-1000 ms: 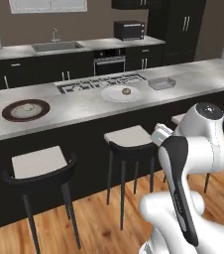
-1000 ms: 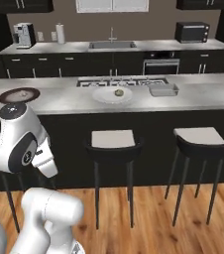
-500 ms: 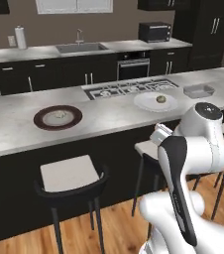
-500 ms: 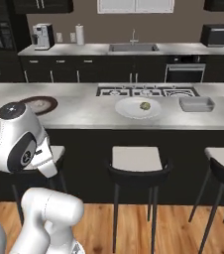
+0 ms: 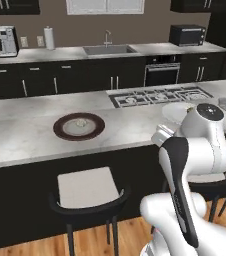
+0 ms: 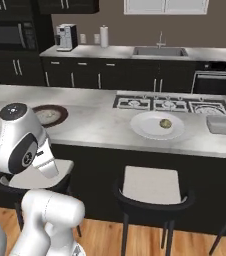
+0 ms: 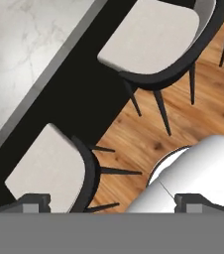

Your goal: Place two dumplings into each of the tupperware containers and then place the containers in the fridge.

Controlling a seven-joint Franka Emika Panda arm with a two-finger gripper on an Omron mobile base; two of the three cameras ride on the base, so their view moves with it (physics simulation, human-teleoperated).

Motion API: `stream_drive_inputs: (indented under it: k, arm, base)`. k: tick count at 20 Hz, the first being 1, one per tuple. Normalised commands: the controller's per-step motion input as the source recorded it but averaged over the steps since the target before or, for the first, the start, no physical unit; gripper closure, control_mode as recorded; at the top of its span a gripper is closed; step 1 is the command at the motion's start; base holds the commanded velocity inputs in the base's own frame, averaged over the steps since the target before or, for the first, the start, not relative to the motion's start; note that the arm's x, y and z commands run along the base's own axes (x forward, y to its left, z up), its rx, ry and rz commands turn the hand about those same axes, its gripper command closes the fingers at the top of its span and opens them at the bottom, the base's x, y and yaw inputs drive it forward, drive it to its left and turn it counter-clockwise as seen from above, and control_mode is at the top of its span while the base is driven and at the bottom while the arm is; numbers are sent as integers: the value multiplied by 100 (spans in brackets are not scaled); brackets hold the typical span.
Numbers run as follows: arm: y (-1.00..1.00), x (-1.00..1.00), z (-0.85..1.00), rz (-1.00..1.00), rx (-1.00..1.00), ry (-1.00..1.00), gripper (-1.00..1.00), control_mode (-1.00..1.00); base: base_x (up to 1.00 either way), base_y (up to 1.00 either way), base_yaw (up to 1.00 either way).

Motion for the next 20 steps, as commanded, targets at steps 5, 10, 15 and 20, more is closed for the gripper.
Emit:
stream_drive_inputs:
  k: [5,10,15,20]
  arm:
    - [0,0,0,0,0,0,-100,100]
    - [0,0,0,0,0,0,-100,100]
    - [0,0,0,0,0,0,-100,100]
    - [-1,0,0,4,0,1,-100,-100]
  base:
    - [13,-20,29]
    - [28,-10,26]
    - [12,-11,20]
    - [10,-3,16]
